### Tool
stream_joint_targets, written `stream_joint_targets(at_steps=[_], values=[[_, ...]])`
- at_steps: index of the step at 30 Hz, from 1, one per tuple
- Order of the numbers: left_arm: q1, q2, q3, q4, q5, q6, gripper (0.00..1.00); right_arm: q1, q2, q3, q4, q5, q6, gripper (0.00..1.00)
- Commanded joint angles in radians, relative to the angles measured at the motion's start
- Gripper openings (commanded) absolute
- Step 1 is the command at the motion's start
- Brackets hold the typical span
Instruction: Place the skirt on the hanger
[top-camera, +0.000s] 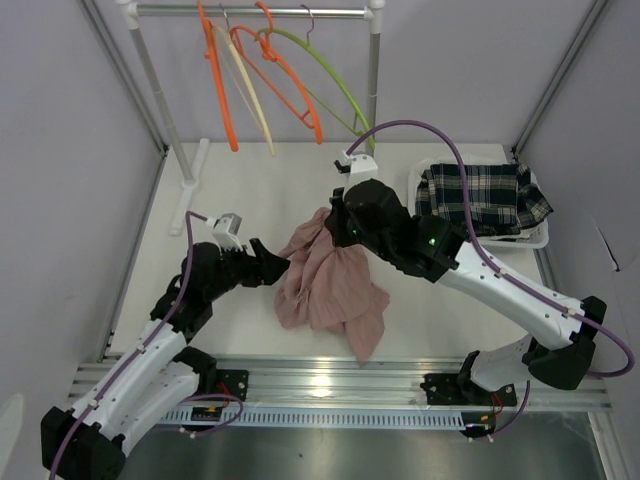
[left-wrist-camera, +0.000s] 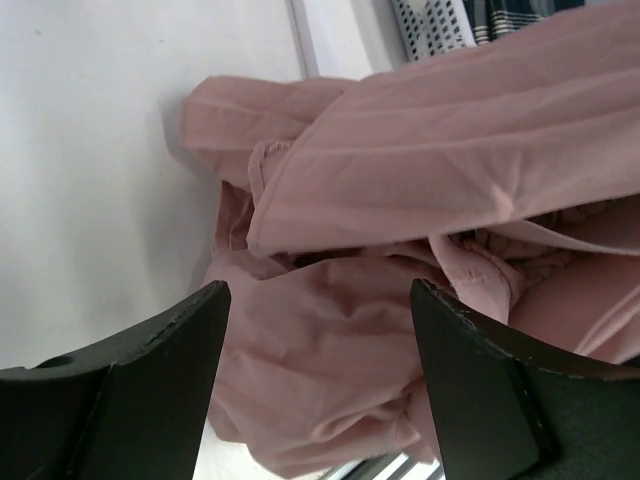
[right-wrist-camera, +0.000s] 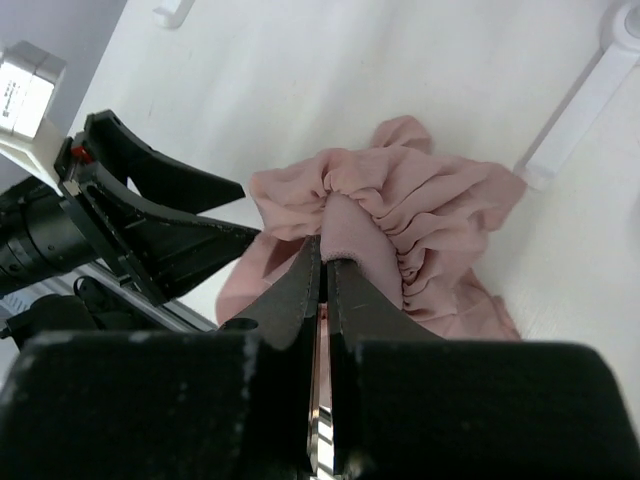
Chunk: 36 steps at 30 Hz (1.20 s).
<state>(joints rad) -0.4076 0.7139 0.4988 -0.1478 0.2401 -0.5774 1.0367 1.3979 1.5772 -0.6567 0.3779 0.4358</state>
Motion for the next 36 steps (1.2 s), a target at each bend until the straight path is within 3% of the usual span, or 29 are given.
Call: stream_joint_targets(at_steps=[1, 10, 21, 30, 36], values=[[-0.005, -0.054, -0.016, 0.088, 0.047, -0.067, 0.79, 0.002, 0.003, 0.056, 0.034, 0.029, 0.003, 0.00], [-0.005, -0.100, -0.038, 0.097, 0.103, -0.067, 0.84, -0.006, 0.045, 0.021, 0.032, 0.058, 0.033, 0.00], [-0.112, -0.114, -0.167, 0.191, 0.084, -0.170, 0.80, -0.056, 0.047, -0.052, 0.057, 0.038, 0.072, 0.00], [-0.203, -0.067, -0.195, 0.211, -0.008, -0.193, 0.74, -0.067, 0.033, -0.078, 0.065, 0.038, 0.086, 0.00], [-0.227, -0.028, -0.213, 0.246, -0.064, -0.226, 0.61, -0.069, 0.021, -0.092, 0.062, 0.038, 0.087, 0.00]])
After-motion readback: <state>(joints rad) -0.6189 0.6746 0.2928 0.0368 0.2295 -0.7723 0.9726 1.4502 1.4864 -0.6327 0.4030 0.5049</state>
